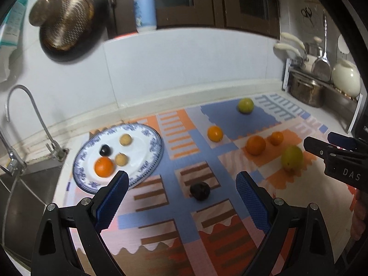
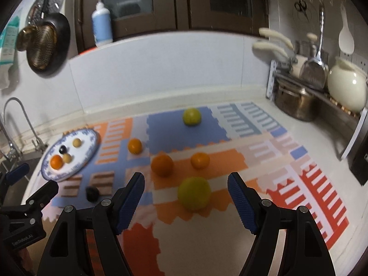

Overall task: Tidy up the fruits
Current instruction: 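Grasp the second dark plum with the left tool while the right tool grasps the pomelo, then lift and carry the plum and pomelo toward the plate with both tools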

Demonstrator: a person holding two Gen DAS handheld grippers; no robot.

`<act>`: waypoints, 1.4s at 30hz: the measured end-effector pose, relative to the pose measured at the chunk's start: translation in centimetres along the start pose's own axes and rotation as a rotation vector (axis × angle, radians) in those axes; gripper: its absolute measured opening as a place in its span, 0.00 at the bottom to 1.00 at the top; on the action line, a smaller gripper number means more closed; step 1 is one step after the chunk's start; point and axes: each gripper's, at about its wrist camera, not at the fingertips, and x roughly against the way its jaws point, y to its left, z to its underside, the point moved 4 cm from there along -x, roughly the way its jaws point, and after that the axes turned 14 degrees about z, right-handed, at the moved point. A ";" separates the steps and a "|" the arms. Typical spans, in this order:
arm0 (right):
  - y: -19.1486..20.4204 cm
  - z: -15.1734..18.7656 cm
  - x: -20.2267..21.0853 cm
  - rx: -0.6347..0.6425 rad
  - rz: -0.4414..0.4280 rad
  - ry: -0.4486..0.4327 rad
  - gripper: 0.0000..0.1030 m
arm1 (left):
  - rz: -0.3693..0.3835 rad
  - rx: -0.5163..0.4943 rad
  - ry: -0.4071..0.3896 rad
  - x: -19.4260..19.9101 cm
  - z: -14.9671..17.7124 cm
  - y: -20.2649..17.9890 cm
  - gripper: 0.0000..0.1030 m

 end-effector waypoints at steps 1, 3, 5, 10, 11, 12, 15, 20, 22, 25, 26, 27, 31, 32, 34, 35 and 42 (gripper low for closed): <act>0.0 0.2 -0.4 0.001 0.001 0.011 0.73 | 0.007 0.005 0.013 -0.6 0.2 0.0 0.92; 0.0 0.8 -1.4 0.002 -0.002 0.034 0.73 | 0.016 0.013 0.033 -1.5 0.5 0.1 0.91; 0.0 1.1 -2.2 0.005 -0.004 0.053 0.73 | 0.018 0.020 0.055 -2.5 0.9 0.1 0.89; 0.2 1.9 -4.3 0.016 0.004 0.092 0.73 | 0.032 0.034 0.110 -4.6 1.8 0.4 0.82; 0.3 2.1 -4.7 0.018 0.004 0.100 0.73 | 0.039 0.039 0.122 -5.1 2.0 0.4 0.79; 0.3 2.2 -5.0 0.018 0.003 0.106 0.73 | 0.044 0.045 0.131 -5.4 2.0 0.5 0.76; 0.3 2.6 -6.1 0.007 -0.004 0.142 0.71 | 0.062 0.060 0.152 -6.4 2.2 0.5 0.69; 0.5 2.9 -7.3 0.006 -0.009 0.175 0.65 | 0.085 0.074 0.182 -7.7 2.5 0.6 0.55; 0.6 3.0 -7.5 0.013 -0.008 0.179 0.62 | 0.101 0.088 0.194 -8.1 2.6 0.8 0.49; 0.8 3.2 -7.8 0.022 -0.009 0.191 0.57 | 0.114 0.092 0.207 -8.5 2.8 0.8 0.43; 0.9 3.2 -7.9 0.024 -0.011 0.192 0.57 | 0.117 0.094 0.211 -8.7 2.8 0.8 0.40; 0.9 3.3 -8.0 0.025 -0.011 0.195 0.56 | 0.118 0.096 0.215 -8.8 2.8 0.8 0.37; 0.9 3.5 -8.5 0.024 -0.014 0.213 0.51 | 0.117 0.097 0.217 -8.9 2.9 0.8 0.30; 1.0 3.6 -8.5 0.024 -0.019 0.213 0.49 | 0.117 0.098 0.217 -9.0 2.8 0.8 0.29; 1.1 3.6 -8.6 0.033 -0.017 0.210 0.48 | 0.122 0.101 0.216 -9.0 2.8 0.9 0.29; 1.1 3.6 -8.6 0.034 -0.015 0.207 0.48 | 0.122 0.099 0.216 -9.0 2.8 0.9 0.29; 1.1 3.5 -8.3 0.045 -0.015 0.172 0.47 | 0.118 0.066 0.198 -8.5 2.5 0.6 0.29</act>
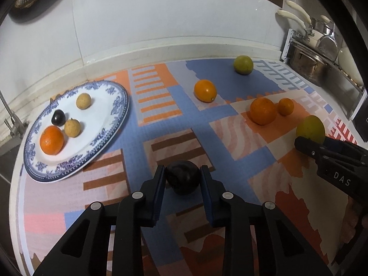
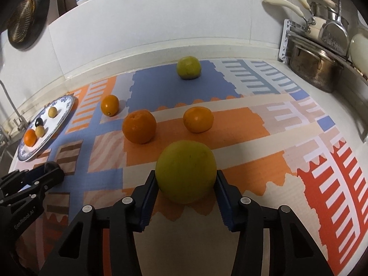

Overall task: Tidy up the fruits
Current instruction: 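Lift and carry the plum and pomelo toward the plate with both tools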

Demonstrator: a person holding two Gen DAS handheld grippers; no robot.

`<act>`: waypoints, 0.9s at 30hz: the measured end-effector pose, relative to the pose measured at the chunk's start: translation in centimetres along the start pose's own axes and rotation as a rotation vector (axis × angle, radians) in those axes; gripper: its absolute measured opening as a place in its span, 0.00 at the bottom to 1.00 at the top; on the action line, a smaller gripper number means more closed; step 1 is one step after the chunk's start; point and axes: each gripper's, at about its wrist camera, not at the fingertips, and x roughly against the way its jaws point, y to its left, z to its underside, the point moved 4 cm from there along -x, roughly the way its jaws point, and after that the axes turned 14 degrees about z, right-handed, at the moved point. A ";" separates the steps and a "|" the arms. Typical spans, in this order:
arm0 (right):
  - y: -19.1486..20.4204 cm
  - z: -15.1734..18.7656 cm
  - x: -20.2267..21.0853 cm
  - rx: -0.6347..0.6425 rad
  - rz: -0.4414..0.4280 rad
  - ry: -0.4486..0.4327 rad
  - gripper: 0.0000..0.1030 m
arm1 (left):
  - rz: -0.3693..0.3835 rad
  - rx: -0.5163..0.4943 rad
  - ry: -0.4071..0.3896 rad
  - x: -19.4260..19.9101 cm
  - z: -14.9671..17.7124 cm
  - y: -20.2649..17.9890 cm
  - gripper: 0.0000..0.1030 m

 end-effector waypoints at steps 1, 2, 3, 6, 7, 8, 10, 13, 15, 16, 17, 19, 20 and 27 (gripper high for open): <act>0.0 -0.1 0.2 0.000 -0.003 -0.012 0.47 | 0.000 -0.004 -0.006 0.2 -0.1 -0.1 0.29; 0.0 -0.1 0.5 0.003 -0.005 -0.025 0.47 | 0.002 -0.004 -0.011 0.4 -0.1 -0.1 0.29; 0.1 -0.2 0.7 0.005 -0.007 -0.034 0.47 | 0.003 -0.005 -0.017 0.7 -0.2 -0.1 0.29; 0.3 -0.5 1.7 0.010 -0.020 -0.064 0.47 | 0.005 -0.008 -0.039 1.7 -0.4 -0.2 0.29; 0.4 -0.6 2.0 0.012 -0.025 -0.073 0.47 | 0.005 -0.007 -0.048 2.1 -0.5 -0.2 0.29; 0.6 -0.7 2.5 0.019 -0.031 -0.084 0.47 | 0.005 -0.006 -0.056 2.5 -0.6 -0.1 0.29; 1.1 -0.9 3.2 0.028 -0.042 -0.099 0.47 | 0.003 -0.002 -0.072 3.4 -0.8 0.1 0.29; 1.8 -1.2 4.4 0.038 -0.070 -0.118 0.47 | 0.001 0.004 -0.097 4.7 -1.0 0.4 0.29; 2.5 -1.5 5.3 0.050 -0.092 -0.134 0.47 | -0.003 0.007 -0.115 5.7 -1.1 0.6 0.29; 2.8 -1.6 5.7 0.055 -0.102 -0.141 0.47 | -0.008 0.009 -0.124 6.2 -1.1 0.7 0.29; 3.1 -1.8 6.2 0.060 -0.115 -0.149 0.47 | -0.011 0.010 -0.131 6.6 -1.2 0.8 0.29; 3.7 -2.1 7.0 0.072 -0.134 -0.165 0.47 | -0.022 0.015 -0.149 7.7 -1.2 1.1 0.29; 4.1 -2.2 7.5 0.078 -0.145 -0.174 0.47 | -0.027 0.016 -0.156 8.2 -1.2 1.2 0.29; 6.6 -2.8 10.5 0.118 -0.225 -0.223 0.47 | -0.064 0.045 -0.202 11.3 -0.8 2.6 0.29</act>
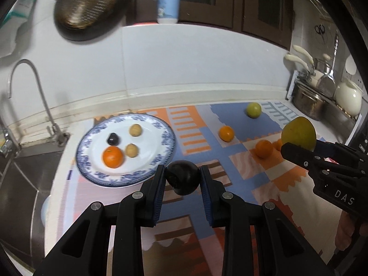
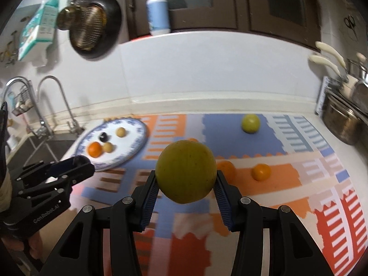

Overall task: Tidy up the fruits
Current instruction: 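Lift and carry the plum and pomelo toward the plate with both tools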

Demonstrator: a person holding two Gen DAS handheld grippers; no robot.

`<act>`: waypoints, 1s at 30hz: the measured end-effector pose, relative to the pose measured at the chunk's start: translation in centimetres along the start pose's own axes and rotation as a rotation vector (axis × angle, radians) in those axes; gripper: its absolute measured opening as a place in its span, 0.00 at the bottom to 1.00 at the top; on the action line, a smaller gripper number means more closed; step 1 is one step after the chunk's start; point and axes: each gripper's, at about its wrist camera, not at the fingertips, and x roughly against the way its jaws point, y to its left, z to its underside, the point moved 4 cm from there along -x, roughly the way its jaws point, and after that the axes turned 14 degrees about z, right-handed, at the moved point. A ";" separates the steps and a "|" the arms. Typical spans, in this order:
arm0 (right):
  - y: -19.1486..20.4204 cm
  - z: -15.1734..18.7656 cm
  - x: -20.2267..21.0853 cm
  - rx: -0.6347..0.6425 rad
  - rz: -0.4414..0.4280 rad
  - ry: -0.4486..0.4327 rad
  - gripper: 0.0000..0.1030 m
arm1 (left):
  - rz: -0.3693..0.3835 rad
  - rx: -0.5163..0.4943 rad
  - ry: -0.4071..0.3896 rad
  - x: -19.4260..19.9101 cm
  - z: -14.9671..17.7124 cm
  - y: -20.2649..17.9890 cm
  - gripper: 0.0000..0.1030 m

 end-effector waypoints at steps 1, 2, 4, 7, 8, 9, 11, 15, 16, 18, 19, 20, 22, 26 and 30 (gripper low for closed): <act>0.4 -0.2 0.2 0.006 -0.011 -0.004 0.47 | -0.008 0.004 -0.007 0.5 0.0 0.3 0.29; 0.8 -0.4 0.4 0.011 -0.022 -0.010 0.47 | -0.014 0.008 -0.013 0.9 0.0 0.5 0.29; 1.7 -0.7 0.7 0.025 -0.044 -0.020 0.47 | -0.029 0.017 -0.025 1.6 -0.1 1.0 0.29; 2.9 -1.2 1.2 0.039 -0.075 -0.030 0.47 | -0.051 0.029 -0.041 2.6 -0.1 1.8 0.29; 3.5 -1.4 1.2 0.047 -0.088 -0.032 0.47 | -0.059 0.031 -0.044 2.9 -0.1 2.0 0.29; 3.8 -1.5 1.3 0.052 -0.098 -0.034 0.47 | -0.068 0.036 -0.048 3.2 -0.1 2.4 0.29; 4.4 -1.8 1.3 0.060 -0.116 -0.033 0.47 | -0.082 0.044 -0.056 3.7 -0.1 2.9 0.29; 5.9 -2.4 1.1 0.079 -0.154 -0.039 0.47 | -0.110 0.058 -0.068 4.6 -0.3 3.9 0.29; 6.2 -2.6 1.0 0.083 -0.163 -0.039 0.47 | -0.120 0.060 -0.070 4.8 -0.4 4.3 0.29; 6.8 -2.9 0.8 0.088 -0.180 -0.037 0.47 | -0.134 0.059 -0.075 5.0 -0.6 4.7 0.29; 7.2 -3.1 0.7 0.092 -0.191 -0.038 0.47 | -0.144 0.057 -0.079 5.2 -0.7 5.1 0.29; 7.5 -3.3 0.6 0.095 -0.197 -0.039 0.47 | -0.151 0.055 -0.081 5.3 -0.9 5.3 0.29; 8.3 -3.8 0.2 0.105 -0.213 -0.040 0.47 | -0.166 0.051 -0.086 5.5 -1.2 5.9 0.29; 9.8 -4.7 -0.5 0.126 -0.235 -0.045 0.47 | -0.188 0.049 -0.095 5.6 -2.0 7.2 0.29; 11.0 -5.8 -1.3 0.146 -0.243 -0.049 0.47 | -0.194 0.055 -0.092 5.2 -2.8 8.6 0.29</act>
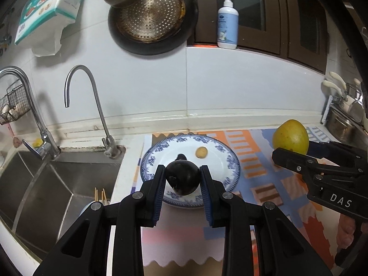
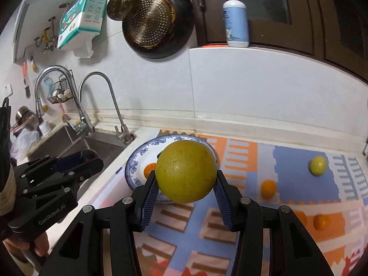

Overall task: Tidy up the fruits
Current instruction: 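Lift and carry the plum and pomelo toward the plate with both tools, then lower the plum and pomelo onto the plate and open both tools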

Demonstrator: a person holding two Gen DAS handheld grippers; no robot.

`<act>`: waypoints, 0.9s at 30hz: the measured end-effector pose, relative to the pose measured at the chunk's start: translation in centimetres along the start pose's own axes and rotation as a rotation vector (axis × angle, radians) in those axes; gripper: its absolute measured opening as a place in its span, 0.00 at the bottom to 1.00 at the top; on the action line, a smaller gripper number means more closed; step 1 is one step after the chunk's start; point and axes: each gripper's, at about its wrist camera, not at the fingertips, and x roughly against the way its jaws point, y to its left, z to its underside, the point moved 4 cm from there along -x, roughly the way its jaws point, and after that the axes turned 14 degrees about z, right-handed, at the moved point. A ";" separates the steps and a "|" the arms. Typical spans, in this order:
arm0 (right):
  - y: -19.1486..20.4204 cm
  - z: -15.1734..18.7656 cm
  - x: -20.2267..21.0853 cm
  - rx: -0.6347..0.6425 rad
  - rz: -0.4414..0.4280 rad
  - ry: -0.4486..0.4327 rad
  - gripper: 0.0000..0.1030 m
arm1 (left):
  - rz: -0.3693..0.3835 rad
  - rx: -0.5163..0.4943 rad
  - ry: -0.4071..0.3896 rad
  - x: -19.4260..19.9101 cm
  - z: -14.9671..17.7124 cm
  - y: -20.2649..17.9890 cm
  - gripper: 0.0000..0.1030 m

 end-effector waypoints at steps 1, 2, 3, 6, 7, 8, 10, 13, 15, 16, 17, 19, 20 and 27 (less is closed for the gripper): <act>0.1 -0.2 -0.3 0.001 -0.001 0.003 0.47 | -0.001 -0.001 0.002 -0.2 -0.2 0.2 0.29; 0.2 -0.5 -0.7 0.001 -0.006 0.005 0.47 | -0.005 -0.003 0.006 -0.5 -0.4 0.5 0.29; 0.3 -0.9 -1.2 0.002 -0.007 0.009 0.47 | -0.008 -0.002 0.010 -0.9 -0.5 0.8 0.29; 0.7 -1.6 -2.8 0.011 -0.006 0.021 0.47 | -0.011 -0.001 0.027 -2.2 -1.0 1.8 0.29; 0.8 -1.8 -3.4 0.014 -0.005 0.029 0.47 | -0.012 -0.001 0.034 -2.7 -1.1 2.1 0.29; 0.8 -1.9 -3.8 0.014 -0.007 0.034 0.47 | -0.012 0.000 0.041 -3.1 -1.2 2.4 0.29; 1.0 -2.2 -5.2 0.021 -0.006 0.051 0.47 | -0.011 0.006 0.056 -4.2 -1.4 3.1 0.29; 1.2 -2.4 -6.8 0.030 -0.007 0.069 0.47 | -0.006 0.019 0.082 -6.0 -1.5 3.9 0.29; 1.4 -2.4 -8.2 0.031 -0.010 0.088 0.47 | -0.004 0.024 0.101 -7.1 -1.4 4.4 0.29; 1.5 -2.4 -8.7 0.032 -0.011 0.097 0.47 | -0.002 0.026 0.113 -7.8 -1.4 4.7 0.29; 1.5 -2.4 -9.5 0.033 -0.013 0.109 0.47 | 0.000 0.027 0.122 -8.3 -1.4 4.9 0.29; 1.6 -2.3 -10.5 0.036 -0.011 0.126 0.47 | 0.003 0.029 0.143 -9.4 -1.3 5.3 0.29; 1.6 -2.2 -11.2 0.038 -0.011 0.136 0.47 | 0.005 0.029 0.153 -10.0 -1.2 5.5 0.29; 1.7 -1.7 -14.4 0.049 -0.002 0.186 0.47 | 0.028 0.044 0.213 -13.1 -0.6 6.7 0.29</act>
